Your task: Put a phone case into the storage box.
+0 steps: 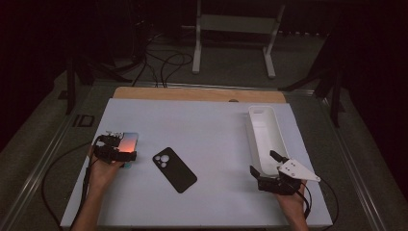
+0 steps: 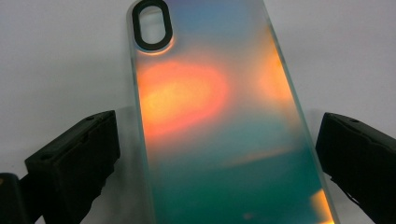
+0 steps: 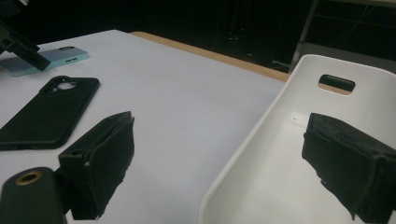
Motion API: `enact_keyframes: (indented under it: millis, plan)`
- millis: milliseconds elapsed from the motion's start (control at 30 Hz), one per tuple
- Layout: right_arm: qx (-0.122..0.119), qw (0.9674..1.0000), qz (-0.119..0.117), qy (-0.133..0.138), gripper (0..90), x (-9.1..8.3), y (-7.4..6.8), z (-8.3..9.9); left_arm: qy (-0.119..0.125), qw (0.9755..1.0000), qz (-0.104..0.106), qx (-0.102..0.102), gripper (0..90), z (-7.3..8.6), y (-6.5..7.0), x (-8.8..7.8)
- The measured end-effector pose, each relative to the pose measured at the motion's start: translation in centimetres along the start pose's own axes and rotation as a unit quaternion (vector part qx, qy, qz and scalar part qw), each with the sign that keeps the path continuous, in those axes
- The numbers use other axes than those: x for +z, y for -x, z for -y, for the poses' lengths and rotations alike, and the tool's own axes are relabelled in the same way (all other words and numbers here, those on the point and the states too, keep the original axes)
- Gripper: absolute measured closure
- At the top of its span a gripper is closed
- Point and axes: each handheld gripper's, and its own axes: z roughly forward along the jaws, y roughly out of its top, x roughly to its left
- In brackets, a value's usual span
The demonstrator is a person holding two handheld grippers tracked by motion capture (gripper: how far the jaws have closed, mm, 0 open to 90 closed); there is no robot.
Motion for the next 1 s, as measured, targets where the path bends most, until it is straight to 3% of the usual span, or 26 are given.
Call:
enact_keyframes:
  millis: [333, 433, 533, 900, 1000]
  plan:
    - [-0.002, 1.0, 0.002, -0.001, 9.1, 0.0, -0.1, 0.0, -0.012, 0.9998, 0.005, -0.014, 4.1, -0.1, 0.0, -0.1]
    - [-0.003, 1.0, 0.003, -0.001, 9.1, 0.0, -0.1, 0.0, -0.011, 0.9998, 0.005, -0.015, 12.1, -0.1, 0.1, -0.4]
    - [-0.002, 1.0, 0.004, -0.002, 9.1, 0.0, -0.1, 0.0, -0.011, 0.9998, 0.004, -0.014, 13.5, 0.0, 0.1, -0.5]
    - [-0.001, 1.0, 0.003, -0.001, 9.1, 0.0, 0.0, 0.0, 0.002, 0.9999, 0.004, -0.012, 16.8, 0.0, 0.4, -0.8]
    - [0.0, 1.0, 0.004, -0.002, 9.1, 0.0, 0.0, 0.0, 0.019, 0.9997, 0.007, -0.016, 16.9, 0.0, 0.3, -1.3]
